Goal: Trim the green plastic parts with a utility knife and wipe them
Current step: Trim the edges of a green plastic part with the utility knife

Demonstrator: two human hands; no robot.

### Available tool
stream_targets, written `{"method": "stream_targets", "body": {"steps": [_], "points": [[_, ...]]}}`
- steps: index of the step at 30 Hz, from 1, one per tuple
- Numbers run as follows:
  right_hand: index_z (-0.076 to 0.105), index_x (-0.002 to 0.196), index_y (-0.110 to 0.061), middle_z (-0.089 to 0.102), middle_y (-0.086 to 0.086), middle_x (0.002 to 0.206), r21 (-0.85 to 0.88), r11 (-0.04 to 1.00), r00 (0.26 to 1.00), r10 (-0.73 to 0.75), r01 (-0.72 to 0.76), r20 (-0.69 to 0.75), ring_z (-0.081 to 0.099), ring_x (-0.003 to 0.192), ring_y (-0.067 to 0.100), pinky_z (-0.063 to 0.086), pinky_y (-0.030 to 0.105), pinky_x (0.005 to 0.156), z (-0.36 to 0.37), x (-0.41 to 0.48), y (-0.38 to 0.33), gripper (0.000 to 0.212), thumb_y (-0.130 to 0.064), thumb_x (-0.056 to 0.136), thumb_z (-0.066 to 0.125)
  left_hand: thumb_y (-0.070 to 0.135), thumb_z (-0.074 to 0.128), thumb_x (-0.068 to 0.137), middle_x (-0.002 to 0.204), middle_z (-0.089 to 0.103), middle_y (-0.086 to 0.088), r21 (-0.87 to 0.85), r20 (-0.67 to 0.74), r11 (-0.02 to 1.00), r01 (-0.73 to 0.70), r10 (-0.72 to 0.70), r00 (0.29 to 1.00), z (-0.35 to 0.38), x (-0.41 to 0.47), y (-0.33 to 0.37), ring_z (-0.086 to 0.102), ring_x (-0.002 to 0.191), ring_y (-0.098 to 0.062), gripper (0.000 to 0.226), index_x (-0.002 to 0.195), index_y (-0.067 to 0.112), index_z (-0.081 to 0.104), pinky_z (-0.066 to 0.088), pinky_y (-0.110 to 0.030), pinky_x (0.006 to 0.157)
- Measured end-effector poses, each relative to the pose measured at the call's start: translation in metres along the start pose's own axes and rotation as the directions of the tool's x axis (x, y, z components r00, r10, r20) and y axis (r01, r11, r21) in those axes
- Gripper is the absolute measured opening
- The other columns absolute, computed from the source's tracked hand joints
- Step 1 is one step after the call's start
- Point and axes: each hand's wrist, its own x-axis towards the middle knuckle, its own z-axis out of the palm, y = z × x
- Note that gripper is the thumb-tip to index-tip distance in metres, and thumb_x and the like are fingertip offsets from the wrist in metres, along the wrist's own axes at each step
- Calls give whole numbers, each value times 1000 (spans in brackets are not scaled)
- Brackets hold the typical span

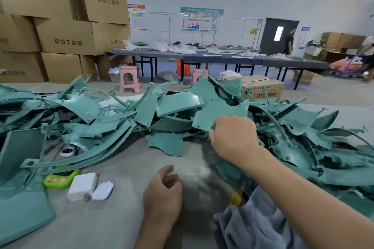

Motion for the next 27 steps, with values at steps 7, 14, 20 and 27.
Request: {"method": "stream_targets", "body": {"steps": [7,14,20,27], "points": [[17,161,-20,39,15,157,143,989,943,-26,-23,331,33,145,36,25,48,122,0,53,38,105,-60,80,71,12,68,87,99,74,15,18,7,999,-33,33,999,-1,0,-4,60,88,12,43,126,27,69,38,-2,75],[58,133,-23,72,1,91,167,977,974,-99,134,-202,66,107,25,14,38,123,-14,24,25,74,-34,67,90,15,68,90,103,75,12,1,18,999,-34,34,999,-7,0,-1,66,102,-7,35,123,25,71,43,-16,89],[72,117,-25,69,-7,88,500,846,953,-33,187,-300,49,99,6,23,33,117,-67,-26,10,40,-28,79,85,23,65,69,100,77,16,-200,93,978,-66,86,992,-18,-13,6,70,95,1,50,118,31,73,54,-20,85],[68,71,-24,62,-14,53,900,398,969,229,-176,88,50,46,5,37,23,45,-39,-108,-36,20,-39,82,76,15,70,72,95,78,0,-650,111,740,-174,319,941,-23,-46,22,71,85,-17,31,101,20,79,57,-32,73]]}}
